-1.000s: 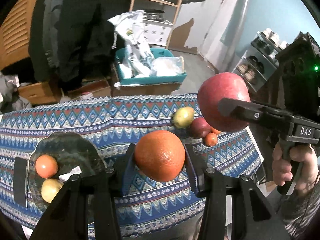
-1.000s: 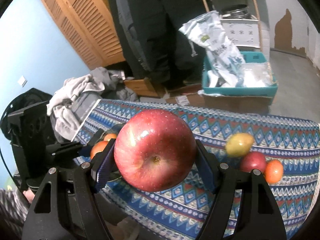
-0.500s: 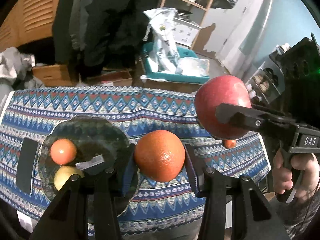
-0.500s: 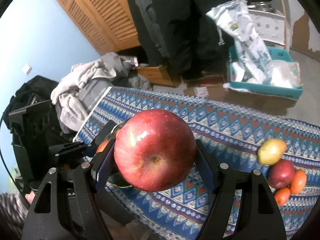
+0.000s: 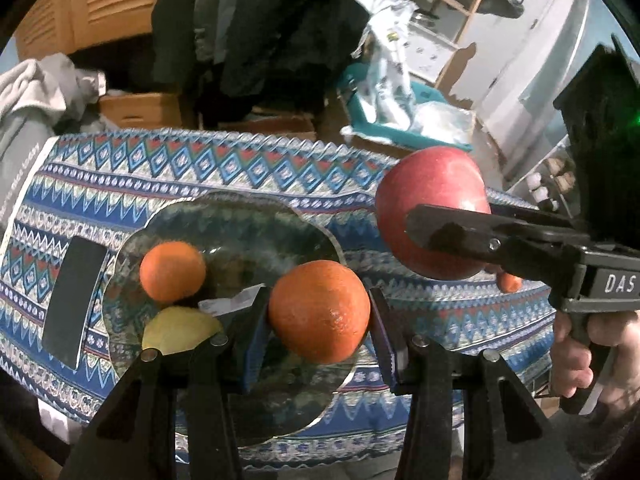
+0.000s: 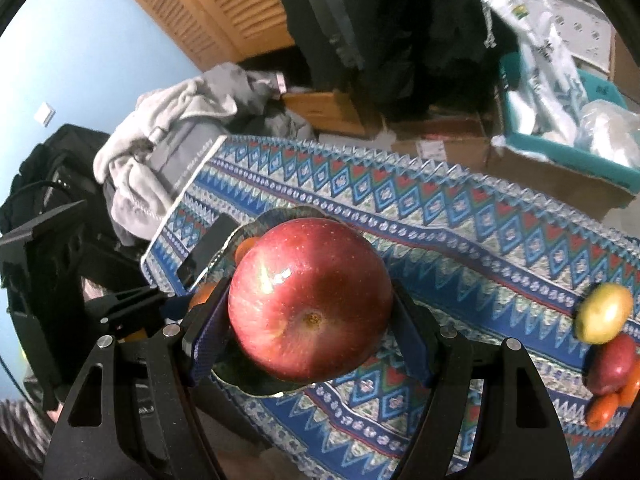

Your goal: Organize fruits

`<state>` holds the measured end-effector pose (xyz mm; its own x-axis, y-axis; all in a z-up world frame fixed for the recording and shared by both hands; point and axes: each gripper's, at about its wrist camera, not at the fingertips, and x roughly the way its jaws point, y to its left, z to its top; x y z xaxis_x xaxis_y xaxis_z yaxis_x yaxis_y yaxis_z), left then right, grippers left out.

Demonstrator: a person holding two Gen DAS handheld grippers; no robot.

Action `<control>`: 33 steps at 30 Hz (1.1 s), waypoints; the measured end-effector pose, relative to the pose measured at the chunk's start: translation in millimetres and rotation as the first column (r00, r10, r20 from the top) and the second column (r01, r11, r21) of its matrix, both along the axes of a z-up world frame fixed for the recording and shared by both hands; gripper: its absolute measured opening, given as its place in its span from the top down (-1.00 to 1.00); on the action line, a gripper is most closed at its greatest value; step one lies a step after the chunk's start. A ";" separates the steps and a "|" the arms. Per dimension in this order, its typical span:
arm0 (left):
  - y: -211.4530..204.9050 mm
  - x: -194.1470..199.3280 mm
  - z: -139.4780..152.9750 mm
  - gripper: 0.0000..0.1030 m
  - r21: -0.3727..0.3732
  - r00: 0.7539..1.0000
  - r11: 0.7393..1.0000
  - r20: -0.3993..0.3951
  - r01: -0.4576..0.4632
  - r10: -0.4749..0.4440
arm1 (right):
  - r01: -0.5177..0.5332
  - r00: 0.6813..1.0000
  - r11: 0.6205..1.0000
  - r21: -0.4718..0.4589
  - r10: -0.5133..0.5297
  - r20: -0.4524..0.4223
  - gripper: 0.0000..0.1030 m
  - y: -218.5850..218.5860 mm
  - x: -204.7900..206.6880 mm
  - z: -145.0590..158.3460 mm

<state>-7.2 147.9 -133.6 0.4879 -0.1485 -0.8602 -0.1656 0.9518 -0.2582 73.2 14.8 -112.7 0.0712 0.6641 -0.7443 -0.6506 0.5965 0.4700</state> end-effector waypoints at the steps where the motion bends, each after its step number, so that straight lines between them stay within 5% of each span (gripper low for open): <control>1: 2.5 0.6 -3.7 0.08 0.003 1.000 1.000 -0.010 -0.006 0.006 | -0.004 1.000 1.000 -0.010 0.004 -0.004 -0.45 5.5 -0.5 -3.8; 19: 23.2 1.4 -67.3 0.07 -0.014 0.984 0.998 -0.169 -0.065 0.062 | -0.060 0.996 0.984 -0.170 0.049 -0.070 -0.45 57.2 -10.5 -67.8; 33: 23.7 4.2 -75.3 0.06 -0.024 0.979 0.997 -0.194 -0.071 0.065 | -0.039 0.995 0.981 -0.189 0.021 -0.097 -0.47 53.8 -6.2 -80.5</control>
